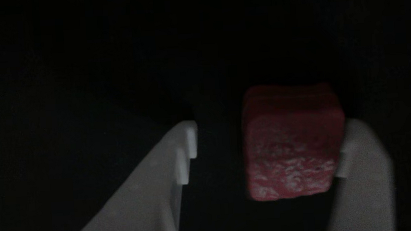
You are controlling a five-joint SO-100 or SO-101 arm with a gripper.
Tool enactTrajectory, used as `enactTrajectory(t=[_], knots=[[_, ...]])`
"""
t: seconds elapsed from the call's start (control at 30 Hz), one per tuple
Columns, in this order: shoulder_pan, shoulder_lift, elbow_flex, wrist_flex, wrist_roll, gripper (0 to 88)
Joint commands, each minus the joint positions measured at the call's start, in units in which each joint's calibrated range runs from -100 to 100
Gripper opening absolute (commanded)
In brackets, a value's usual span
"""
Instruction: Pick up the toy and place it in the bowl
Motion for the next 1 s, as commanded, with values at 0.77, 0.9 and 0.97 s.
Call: enactTrajectory(t=[0.77,0.9,0.97], knots=[[-6.07,-10.93,-1.66,-1.27,8.53,2.2],[-10.17,-16.93,-1.84,-1.36,11.14,2.2],[-11.67,-19.35,-1.75,-1.36,11.35,2.2]])
